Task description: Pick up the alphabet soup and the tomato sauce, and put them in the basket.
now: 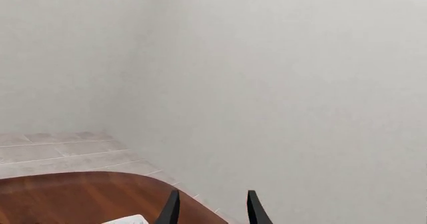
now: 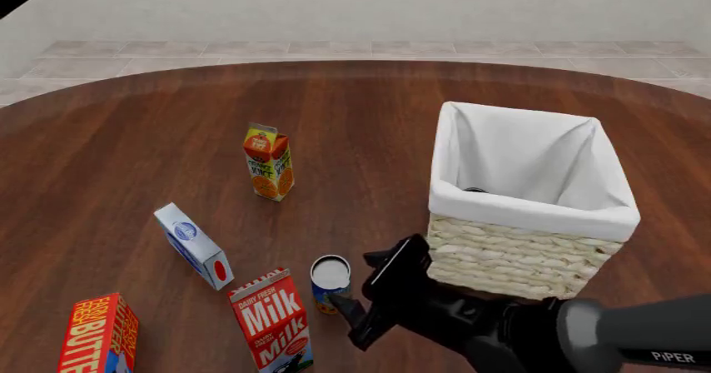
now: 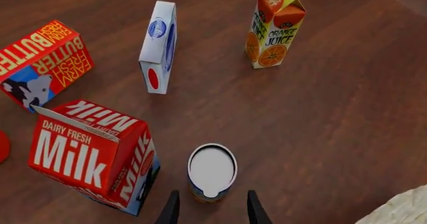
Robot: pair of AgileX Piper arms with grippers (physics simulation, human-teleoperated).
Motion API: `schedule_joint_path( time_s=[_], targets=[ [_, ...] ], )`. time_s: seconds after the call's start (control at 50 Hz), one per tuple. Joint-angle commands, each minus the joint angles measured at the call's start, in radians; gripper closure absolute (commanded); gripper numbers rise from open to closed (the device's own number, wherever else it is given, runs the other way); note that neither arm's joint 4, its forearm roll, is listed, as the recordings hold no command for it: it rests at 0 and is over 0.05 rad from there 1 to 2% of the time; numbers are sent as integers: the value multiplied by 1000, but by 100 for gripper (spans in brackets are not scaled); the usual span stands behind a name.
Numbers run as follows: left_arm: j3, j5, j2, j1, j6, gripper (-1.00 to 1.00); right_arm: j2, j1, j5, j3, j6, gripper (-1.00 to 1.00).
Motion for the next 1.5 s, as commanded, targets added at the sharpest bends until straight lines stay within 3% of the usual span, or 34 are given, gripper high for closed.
schedule_joint_path(
  time_s=[0.02, 1.5],
  targets=[
    [2, 0, 0, -2, 0, -100, 24, 1, -4, -18, 2, -100],
    [29, -33, -5, -2, -16, -100, 238, -4, -38, -125, 0, -100]
  ],
)
